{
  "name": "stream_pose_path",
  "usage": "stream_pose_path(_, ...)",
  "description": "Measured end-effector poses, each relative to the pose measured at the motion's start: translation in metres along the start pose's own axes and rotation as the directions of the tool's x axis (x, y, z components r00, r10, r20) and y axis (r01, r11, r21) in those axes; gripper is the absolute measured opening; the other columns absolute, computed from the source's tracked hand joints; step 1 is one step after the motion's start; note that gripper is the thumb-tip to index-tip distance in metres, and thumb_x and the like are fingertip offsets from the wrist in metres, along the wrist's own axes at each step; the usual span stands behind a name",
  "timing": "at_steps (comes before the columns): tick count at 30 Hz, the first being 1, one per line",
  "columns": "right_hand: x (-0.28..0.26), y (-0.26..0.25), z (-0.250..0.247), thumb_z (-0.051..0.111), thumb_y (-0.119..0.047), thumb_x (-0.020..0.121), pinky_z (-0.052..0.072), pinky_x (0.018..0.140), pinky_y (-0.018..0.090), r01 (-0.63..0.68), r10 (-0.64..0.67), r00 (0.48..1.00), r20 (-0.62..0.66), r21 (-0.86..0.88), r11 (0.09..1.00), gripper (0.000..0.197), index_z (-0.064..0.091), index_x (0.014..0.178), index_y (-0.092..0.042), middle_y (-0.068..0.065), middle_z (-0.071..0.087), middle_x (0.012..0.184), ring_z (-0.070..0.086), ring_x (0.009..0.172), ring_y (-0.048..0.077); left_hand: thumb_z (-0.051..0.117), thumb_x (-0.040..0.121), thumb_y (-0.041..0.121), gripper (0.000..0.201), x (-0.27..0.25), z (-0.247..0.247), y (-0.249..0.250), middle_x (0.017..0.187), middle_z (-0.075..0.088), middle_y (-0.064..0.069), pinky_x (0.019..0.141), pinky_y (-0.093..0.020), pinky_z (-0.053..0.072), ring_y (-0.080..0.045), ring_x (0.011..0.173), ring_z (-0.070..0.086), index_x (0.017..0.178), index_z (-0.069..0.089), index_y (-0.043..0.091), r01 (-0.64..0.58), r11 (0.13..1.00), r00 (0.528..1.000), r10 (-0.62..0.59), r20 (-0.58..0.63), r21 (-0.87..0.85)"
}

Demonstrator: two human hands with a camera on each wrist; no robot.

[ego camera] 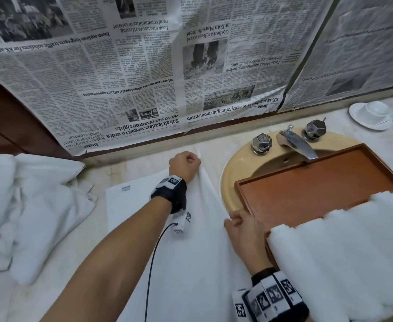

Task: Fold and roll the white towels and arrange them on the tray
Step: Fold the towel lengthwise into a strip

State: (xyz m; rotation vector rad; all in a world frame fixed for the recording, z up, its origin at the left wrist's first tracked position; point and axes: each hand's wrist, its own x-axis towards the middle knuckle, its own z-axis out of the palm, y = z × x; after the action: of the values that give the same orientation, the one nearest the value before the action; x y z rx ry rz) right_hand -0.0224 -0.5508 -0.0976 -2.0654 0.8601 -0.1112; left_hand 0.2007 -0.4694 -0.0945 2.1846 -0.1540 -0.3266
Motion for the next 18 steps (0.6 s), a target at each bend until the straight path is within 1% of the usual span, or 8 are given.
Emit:
stream_pose_path(2,0.005,-0.010,-0.003,0.066,-0.016,0.090,0.037,0.057,0.007,0.030,-0.030,0.999,-0.023,-0.006,1.000,0.010,0.061,0.082,-0.020,-0.004,0.061,0.070,0.056,0.071,0.011,0.070,0.083,0.023,0.012,0.005,-0.005,0.002,0.072,0.071,0.003,0.084,-0.032,0.057,-0.022,0.081,0.069,0.072,0.068,0.025,0.018,0.996,1.000,-0.019,-0.002,-0.085)
stream_pose_path(3,0.006,-0.014,-0.004,0.066,-0.016,0.090,0.037,0.056,0.007,0.050,-0.050,0.998,-0.028,-0.013,0.999,0.014,0.060,0.078,-0.020,-0.003,0.061,0.070,0.055,0.069,0.012,0.071,0.083,0.023,0.012,0.006,-0.007,0.003,0.074,0.072,0.002,0.081,-0.038,0.060,-0.023,0.079,0.071,0.072,0.068,0.025,0.032,0.991,0.999,-0.031,0.011,-0.134)
stream_pose_path(5,0.002,-0.022,-0.008,0.066,-0.016,0.090,0.038,0.057,0.007,0.106,-0.107,0.994,-0.024,-0.051,0.993,0.016,0.059,0.076,-0.020,-0.002,0.061,0.068,0.055,0.066,0.009,0.071,0.086,0.021,0.010,0.000,-0.013,0.007,0.077,0.072,0.001,0.076,-0.042,0.062,-0.022,0.074,0.071,0.075,0.068,0.023,0.053,0.978,0.998,-0.047,0.031,-0.204)
stream_pose_path(8,-0.015,-0.036,-0.008,0.065,-0.016,0.089,0.041,0.056,0.015,0.192,-0.192,0.981,0.013,-0.100,0.976,0.014,0.062,0.077,-0.020,-0.004,0.062,0.067,0.057,0.066,0.009,0.069,0.088,0.020,0.007,-0.013,-0.030,0.004,0.081,0.072,0.000,0.075,-0.042,0.062,-0.023,0.077,0.073,0.081,0.069,0.016,0.069,0.957,0.998,-0.070,0.008,-0.281)
stream_pose_path(11,-0.033,-0.057,0.001,0.064,-0.014,0.088,0.043,0.057,0.023,0.294,-0.291,0.956,0.042,-0.110,0.949,0.013,0.062,0.076,-0.017,-0.006,0.060,0.066,0.056,0.065,0.010,0.068,0.089,0.019,0.008,-0.026,-0.056,-0.010,0.088,0.075,-0.005,0.072,-0.034,0.062,-0.021,0.085,0.074,0.086,0.070,0.012,0.113,0.926,0.992,-0.128,-0.019,-0.360)
stream_pose_path(14,-0.051,-0.082,0.016,0.062,-0.015,0.089,0.041,0.059,0.028,0.394,-0.382,0.918,0.105,-0.144,0.908,0.012,0.059,0.077,-0.015,-0.006,0.057,0.068,0.053,0.065,0.012,0.068,0.089,0.019,0.009,-0.039,-0.091,-0.033,0.086,0.074,-0.003,0.063,-0.027,0.055,-0.016,0.084,0.072,0.080,0.069,0.017,0.145,0.898,0.982,-0.183,-0.052,-0.415)
stream_pose_path(16,-0.063,-0.100,0.027,0.060,-0.017,0.092,0.039,0.062,0.029,0.453,-0.429,0.890,0.154,-0.180,0.873,0.011,0.058,0.081,-0.014,-0.003,0.056,0.073,0.052,0.068,0.016,0.068,0.088,0.021,0.012,-0.045,-0.114,-0.053,0.082,0.073,-0.002,0.064,-0.028,0.054,-0.015,0.083,0.069,0.076,0.068,0.020,0.167,0.889,0.974,-0.215,-0.067,-0.426)
stream_pose_path(18,-0.073,-0.116,0.040,0.056,-0.019,0.095,0.041,0.065,0.032,0.491,-0.452,0.867,0.209,-0.211,0.845,0.012,0.057,0.085,-0.013,0.000,0.057,0.079,0.053,0.073,0.019,0.067,0.088,0.022,0.014,-0.051,-0.136,-0.073,0.080,0.071,-0.001,0.066,-0.029,0.054,-0.015,0.080,0.066,0.074,0.067,0.020,0.188,0.883,0.965,-0.249,-0.088,-0.430)
